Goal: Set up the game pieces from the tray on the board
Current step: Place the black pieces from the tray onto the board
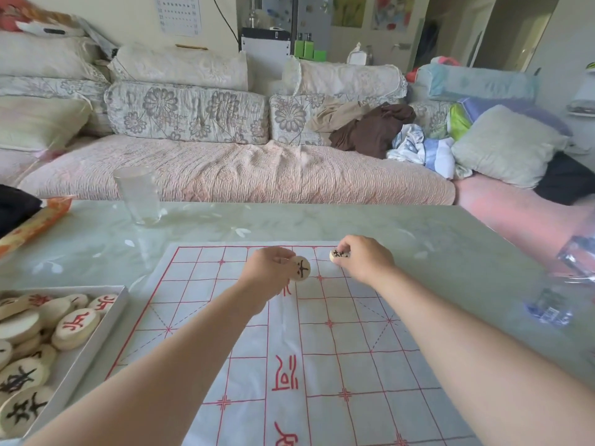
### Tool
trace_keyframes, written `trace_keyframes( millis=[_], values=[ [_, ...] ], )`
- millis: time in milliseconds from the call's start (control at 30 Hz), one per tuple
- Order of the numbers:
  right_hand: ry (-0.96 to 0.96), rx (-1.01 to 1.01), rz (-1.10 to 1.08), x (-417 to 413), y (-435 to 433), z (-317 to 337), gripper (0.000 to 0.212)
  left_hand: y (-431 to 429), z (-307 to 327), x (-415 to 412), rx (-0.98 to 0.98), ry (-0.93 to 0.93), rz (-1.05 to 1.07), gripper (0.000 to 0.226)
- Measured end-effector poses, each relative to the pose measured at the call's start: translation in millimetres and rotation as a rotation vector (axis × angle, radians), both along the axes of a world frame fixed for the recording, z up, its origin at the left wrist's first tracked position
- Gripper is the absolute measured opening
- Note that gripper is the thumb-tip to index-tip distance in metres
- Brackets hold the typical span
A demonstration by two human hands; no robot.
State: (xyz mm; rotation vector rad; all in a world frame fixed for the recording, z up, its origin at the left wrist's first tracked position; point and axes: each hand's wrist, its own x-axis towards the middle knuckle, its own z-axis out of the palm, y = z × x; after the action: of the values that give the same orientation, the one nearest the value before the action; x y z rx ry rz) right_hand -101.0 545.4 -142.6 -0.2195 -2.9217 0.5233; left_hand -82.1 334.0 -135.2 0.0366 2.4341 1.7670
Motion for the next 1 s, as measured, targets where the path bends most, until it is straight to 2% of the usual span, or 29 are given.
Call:
trace_keyframes(
  millis=[133,200,367,467,600,667,767,833,900,1000],
  values=[
    [0.033,-0.049,-0.022,0.1,-2.7,1.3,0.013,12.4,-0.9,-11.1,0.018,-0.046,0.072,0.013],
    [0.095,-0.159,0.012,3.7,-7.3,6.6,0.018,17.4,-0.8,-11.8,0.026,-0.063,0.103,0.011],
    [0.026,-0.423,0.329,18.8,-29.7,19.3,0.033,22.2,9.5,-6.5,0.083,-0.086,0.117,0.007],
    [0.070,-0.460,0.350,25.0,-34.6,15.9,0.038,23.8,13.8,-3.4,0.149,-0.120,0.118,0.013],
    [0.074,-0.435,0.313,28.3,-28.1,10.8,0.028,26.7,12.4,2.3,0.146,-0.138,0.051,0.007],
    [0.054,-0.381,0.255,29.8,-22.4,9.8,0.026,25.7,6.7,-0.3,-0.052,-0.059,0.026,0.012],
    [0.102,-0.152,0.116,25.7,-12.2,10.0,0.026,16.8,-3.0,-5.8,-0.698,0.198,-0.075,0.027],
    [0.154,-0.043,0.070,17.5,-8.7,8.1,0.027,8.8,-6.8,-7.7,-0.970,0.293,-0.147,0.040],
    [0.164,-0.046,0.054,6.8,-10.2,3.5,0.028,1.4,-10.1,-9.8,-1.071,0.311,-0.195,0.050],
    [0.151,-0.017,0.058,-10.0,-17.5,-6.1,0.026,-6.7,-16.2,-11.4,-1.055,0.313,-0.206,0.053]
  ],
)
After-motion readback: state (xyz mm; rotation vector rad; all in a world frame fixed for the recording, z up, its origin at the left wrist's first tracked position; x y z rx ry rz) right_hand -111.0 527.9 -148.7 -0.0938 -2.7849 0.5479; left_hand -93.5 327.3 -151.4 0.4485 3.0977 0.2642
